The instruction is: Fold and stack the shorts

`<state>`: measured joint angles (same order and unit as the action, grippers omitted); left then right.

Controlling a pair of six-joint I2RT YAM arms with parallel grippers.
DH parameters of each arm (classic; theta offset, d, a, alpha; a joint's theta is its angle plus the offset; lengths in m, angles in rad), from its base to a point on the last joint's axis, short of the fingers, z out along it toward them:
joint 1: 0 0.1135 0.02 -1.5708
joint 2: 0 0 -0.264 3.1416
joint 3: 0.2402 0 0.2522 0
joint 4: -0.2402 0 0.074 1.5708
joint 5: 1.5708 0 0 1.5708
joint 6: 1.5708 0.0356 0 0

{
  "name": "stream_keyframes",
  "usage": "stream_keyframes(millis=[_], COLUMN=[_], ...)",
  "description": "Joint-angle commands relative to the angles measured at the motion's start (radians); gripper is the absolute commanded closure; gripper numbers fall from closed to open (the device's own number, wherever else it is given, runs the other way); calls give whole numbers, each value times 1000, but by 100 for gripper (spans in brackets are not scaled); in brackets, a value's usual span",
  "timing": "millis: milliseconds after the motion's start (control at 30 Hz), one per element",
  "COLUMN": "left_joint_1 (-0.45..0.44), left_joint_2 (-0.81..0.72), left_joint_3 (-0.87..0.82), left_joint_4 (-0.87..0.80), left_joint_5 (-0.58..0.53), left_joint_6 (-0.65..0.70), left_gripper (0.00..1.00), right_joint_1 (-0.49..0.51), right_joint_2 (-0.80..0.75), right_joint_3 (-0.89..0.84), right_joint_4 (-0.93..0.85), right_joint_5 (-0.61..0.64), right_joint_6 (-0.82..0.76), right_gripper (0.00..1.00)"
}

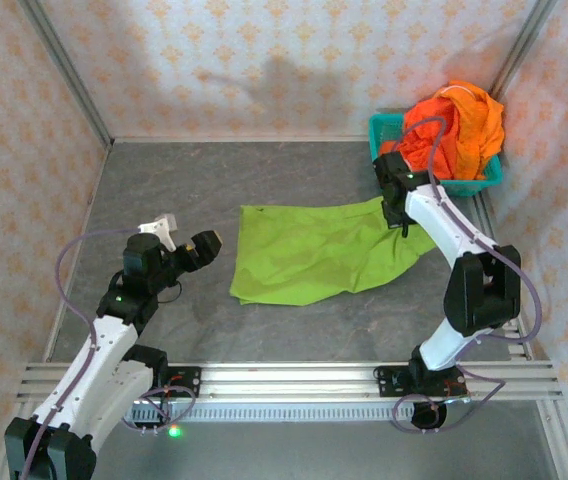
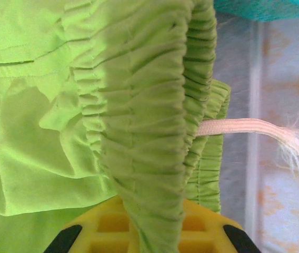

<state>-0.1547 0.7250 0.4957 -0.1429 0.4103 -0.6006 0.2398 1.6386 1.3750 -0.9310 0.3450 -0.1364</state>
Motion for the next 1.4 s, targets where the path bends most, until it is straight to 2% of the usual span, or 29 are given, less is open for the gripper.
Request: stream_keyframes(millis=[0, 167, 333, 433, 667, 967, 1067, 1133, 1200, 1267, 1300, 1367], left_joint_1=[5, 5, 5, 4, 6, 4, 5, 5, 4, 5, 4, 5], left_joint_2=[2, 1, -4, -7, -7, -9, -9, -9, -10, -12, -15, -25], left_joint_3=[33, 32, 30, 28, 19, 1, -2, -4, -12, -19, -23, -29], left_joint_4=[-5, -9, -16, -21, -17, -7, -3, 1, 8, 15, 17, 20], left_joint_5=[-20, -22, -24, -24, -23, -24, -25, -26, -31, -38, -41, -55], left_joint_6=[25, 24, 25, 26, 24, 15, 11, 8, 4, -3, -7, -18], left_gripper=[0, 0, 0, 0, 0, 0, 0, 0, 0, 0, 0, 0], right_joint_1=[19, 71, 165, 213, 340, 539, 616, 661, 707, 737, 745, 744], right_joint_2=[-39, -22, 26, 58, 147, 363, 441, 483, 511, 499, 478, 404], right_joint_3=[83, 171, 214, 231, 321, 576, 647, 693, 730, 723, 707, 635], right_joint_4=[-114, -175, -220, -251, -377, -646, -654, -624, -545, -430, -369, -220], right_joint_5=[209, 353, 489, 534, 591, 561, 491, 397, 215, 20, -101, -341], right_joint_6=[-79, -115, -114, -94, 15, 254, 314, 342, 344, 343, 344, 367], right_gripper=[100, 100, 100, 100, 100, 100, 94, 88, 79, 59, 53, 48])
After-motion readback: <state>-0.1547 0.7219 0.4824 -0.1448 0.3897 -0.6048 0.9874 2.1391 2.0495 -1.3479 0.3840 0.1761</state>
